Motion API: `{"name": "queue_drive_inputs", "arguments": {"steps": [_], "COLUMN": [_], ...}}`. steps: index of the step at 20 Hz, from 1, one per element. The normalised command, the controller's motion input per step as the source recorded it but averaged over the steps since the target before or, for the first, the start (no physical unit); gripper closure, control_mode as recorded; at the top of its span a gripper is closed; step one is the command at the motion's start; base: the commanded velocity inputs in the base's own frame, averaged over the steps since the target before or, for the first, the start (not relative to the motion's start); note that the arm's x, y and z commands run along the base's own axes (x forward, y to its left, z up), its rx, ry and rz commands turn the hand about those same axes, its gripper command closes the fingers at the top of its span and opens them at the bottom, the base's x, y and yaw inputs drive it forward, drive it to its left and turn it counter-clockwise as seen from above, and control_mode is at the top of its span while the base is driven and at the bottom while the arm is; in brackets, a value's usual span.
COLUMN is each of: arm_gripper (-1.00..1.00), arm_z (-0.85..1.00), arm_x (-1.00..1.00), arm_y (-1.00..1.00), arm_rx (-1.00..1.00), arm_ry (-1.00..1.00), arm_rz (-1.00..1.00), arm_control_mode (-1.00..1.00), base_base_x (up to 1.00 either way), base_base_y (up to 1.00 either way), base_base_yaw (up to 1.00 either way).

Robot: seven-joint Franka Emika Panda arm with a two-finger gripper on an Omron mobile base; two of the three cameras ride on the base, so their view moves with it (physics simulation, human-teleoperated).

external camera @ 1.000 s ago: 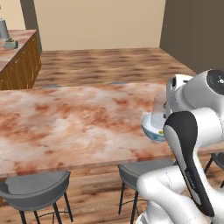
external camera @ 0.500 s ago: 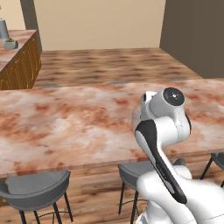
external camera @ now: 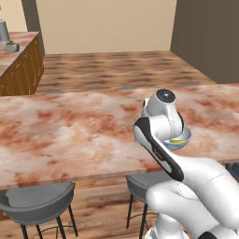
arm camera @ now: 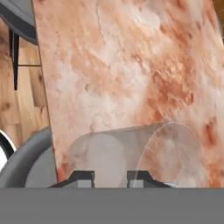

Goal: There is a bowl on the dining counter. Grab a lemon wedge from the fridge and place it in the bowl. Then get the liquor bottle and glass cup from the cabinet and place them next to the bowl.

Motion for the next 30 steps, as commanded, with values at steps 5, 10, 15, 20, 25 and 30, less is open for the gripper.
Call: {"name": "queue_drive_inputs", "arguments": {"steps": [5, 10, 15, 20, 25, 30], "arm_gripper": [1.0, 1.0, 1.0, 1.0, 1.0, 1.0], "arm_z": [-0.57, -0.79, -0.68, -0.45, -0.23, -0.03], "arm_x": [0.65, 0.46, 0.28, 0.18, 0.1, 0.37], "arm_y": [-0.25, -0.23, 0.0, 0.0, 0.0, 0.02], "arm_rx": [0.0, 0.0, 0.0, 0.0, 0.0, 0.0], "arm_ry": [0.02, 0.0, 0.0, 0.0, 0.0, -0.02], "arm_rz": [0.0, 0.02, 0.0, 0.0, 0.0, 0.0], "arm_control_mode": [-1.0, -1.0, -1.0, -1.0, -1.0, -1.0], "base_base_x": [0.0, 0.0, 0.0, 0.0, 0.0, 0.0], "base_base_y": [0.0, 0.0, 0.0, 0.0, 0.0, 0.0], "base_base_yaw": [0.0, 0.0, 0.0, 0.0, 0.0, 0.0]}}
